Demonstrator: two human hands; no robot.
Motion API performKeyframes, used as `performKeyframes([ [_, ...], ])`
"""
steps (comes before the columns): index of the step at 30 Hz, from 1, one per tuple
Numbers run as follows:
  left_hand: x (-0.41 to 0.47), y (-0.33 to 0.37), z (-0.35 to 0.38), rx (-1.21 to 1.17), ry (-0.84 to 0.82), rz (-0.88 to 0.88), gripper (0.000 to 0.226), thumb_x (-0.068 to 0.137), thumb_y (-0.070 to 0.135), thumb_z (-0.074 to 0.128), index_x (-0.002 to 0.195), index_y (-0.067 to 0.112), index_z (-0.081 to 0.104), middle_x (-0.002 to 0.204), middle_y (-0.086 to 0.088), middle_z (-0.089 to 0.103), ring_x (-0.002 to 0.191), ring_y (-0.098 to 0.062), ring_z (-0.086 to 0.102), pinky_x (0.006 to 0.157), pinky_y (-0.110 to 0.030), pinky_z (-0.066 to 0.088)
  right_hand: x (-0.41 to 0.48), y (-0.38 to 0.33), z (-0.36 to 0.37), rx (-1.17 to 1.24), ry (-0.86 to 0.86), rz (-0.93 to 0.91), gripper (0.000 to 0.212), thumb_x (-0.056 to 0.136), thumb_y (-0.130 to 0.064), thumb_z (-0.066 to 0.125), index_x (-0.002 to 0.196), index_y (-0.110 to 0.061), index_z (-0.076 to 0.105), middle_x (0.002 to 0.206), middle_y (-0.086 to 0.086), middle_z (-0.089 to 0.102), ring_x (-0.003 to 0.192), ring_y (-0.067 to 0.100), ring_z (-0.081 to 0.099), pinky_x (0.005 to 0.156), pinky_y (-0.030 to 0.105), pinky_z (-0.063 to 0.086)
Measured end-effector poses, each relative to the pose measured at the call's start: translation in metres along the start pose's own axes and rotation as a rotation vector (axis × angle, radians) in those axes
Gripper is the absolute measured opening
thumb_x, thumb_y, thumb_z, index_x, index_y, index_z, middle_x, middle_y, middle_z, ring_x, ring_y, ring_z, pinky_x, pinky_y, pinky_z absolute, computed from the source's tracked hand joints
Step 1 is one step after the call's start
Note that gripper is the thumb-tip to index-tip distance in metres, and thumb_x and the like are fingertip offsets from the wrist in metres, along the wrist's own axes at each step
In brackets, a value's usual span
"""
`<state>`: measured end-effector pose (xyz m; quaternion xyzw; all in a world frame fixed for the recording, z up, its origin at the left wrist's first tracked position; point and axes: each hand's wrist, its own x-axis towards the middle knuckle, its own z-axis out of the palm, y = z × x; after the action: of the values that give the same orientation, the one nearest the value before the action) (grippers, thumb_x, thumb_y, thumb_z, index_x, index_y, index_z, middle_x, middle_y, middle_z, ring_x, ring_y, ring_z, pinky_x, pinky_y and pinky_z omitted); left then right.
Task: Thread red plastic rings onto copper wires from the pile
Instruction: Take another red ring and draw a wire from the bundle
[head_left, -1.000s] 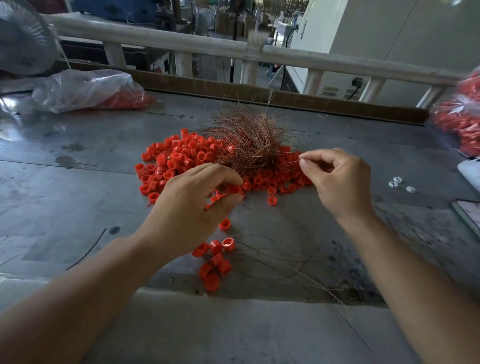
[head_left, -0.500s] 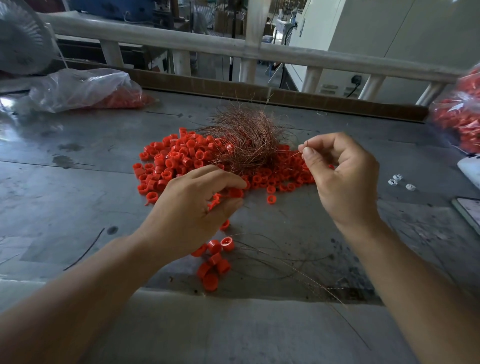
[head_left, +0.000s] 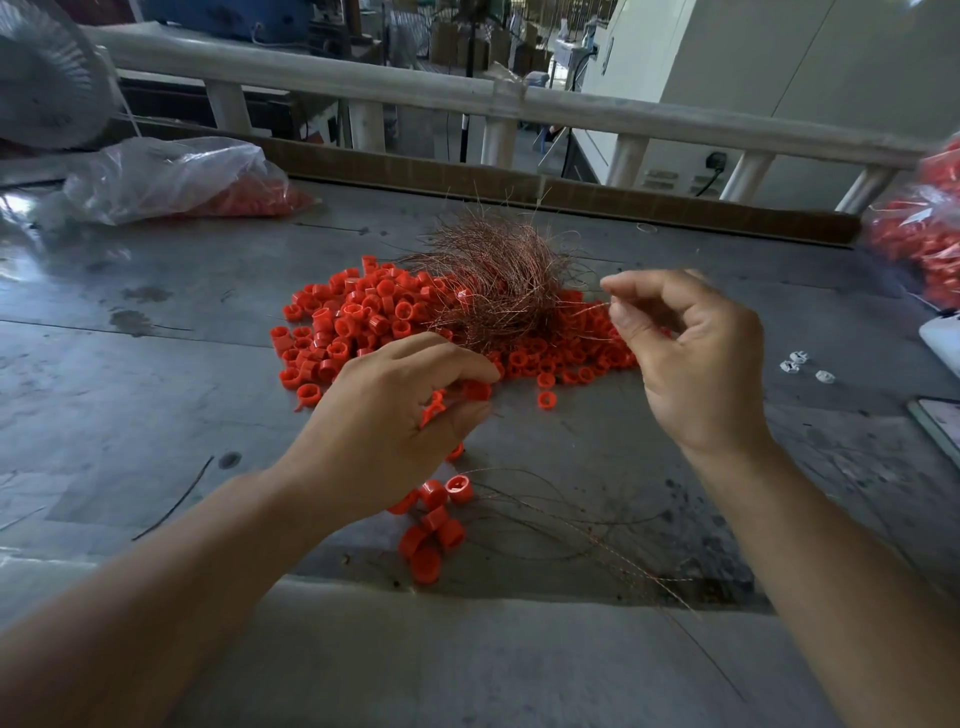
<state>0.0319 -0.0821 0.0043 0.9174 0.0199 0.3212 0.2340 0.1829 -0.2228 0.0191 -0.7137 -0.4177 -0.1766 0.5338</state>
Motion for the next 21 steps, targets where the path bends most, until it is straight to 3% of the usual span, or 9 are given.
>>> performKeyframes([
  [5,0.000,0.001,-0.001,-0.014,0.000,-0.006,0.023,0.074,0.021,0.066,0.094,0.011,0.071,0.088,0.011,0.059,0.077,0.007,0.046,0.073,-0.009,0.041,0.004,-0.003,-0.007,-0.075,0.080,-0.123,0.029,0.086,-0.001,0.057,0.111,-0.015,0.057,0.084,-0.009,0.050,0.078,-0.006,0.050,0.074,0.007,0.039],
  [9,0.001,0.002,-0.002,-0.017,-0.005,-0.005,0.024,0.074,0.022,0.065,0.093,0.010,0.071,0.087,0.012,0.059,0.076,0.006,0.046,0.072,-0.007,0.040,0.007,-0.004,-0.013,-0.068,0.183,-0.118,0.034,0.081,0.001,0.062,0.115,-0.006,0.058,0.083,-0.001,0.059,0.075,0.001,0.054,0.077,0.016,0.046],
  [14,0.000,0.002,-0.002,-0.068,0.020,-0.007,0.024,0.074,0.020,0.066,0.094,0.010,0.071,0.087,0.012,0.059,0.080,0.019,0.049,0.074,0.000,0.039,0.010,-0.008,-0.021,-0.037,0.364,-0.208,0.027,0.083,-0.006,0.062,0.109,-0.011,0.057,0.088,-0.003,0.061,0.077,0.012,0.059,0.075,0.029,0.048],
  [16,0.000,0.002,-0.002,-0.084,0.044,0.032,0.023,0.074,0.019,0.067,0.094,0.009,0.071,0.095,0.006,0.060,0.087,0.009,0.053,0.078,-0.005,0.043,0.007,-0.014,-0.020,-0.022,0.293,-0.287,0.022,0.084,-0.007,0.063,0.104,-0.013,0.057,0.086,0.000,0.062,0.073,0.014,0.059,0.069,0.030,0.049],
  [21,0.000,0.005,-0.002,-0.116,0.054,0.106,0.024,0.078,0.025,0.064,0.092,0.008,0.071,0.115,-0.004,0.054,0.087,-0.002,0.054,0.079,-0.011,0.046,-0.011,-0.031,-0.001,-0.015,-0.160,-0.338,0.027,0.075,-0.004,0.069,0.095,-0.020,0.060,0.079,-0.003,0.062,0.068,0.012,0.060,0.063,0.022,0.050],
])
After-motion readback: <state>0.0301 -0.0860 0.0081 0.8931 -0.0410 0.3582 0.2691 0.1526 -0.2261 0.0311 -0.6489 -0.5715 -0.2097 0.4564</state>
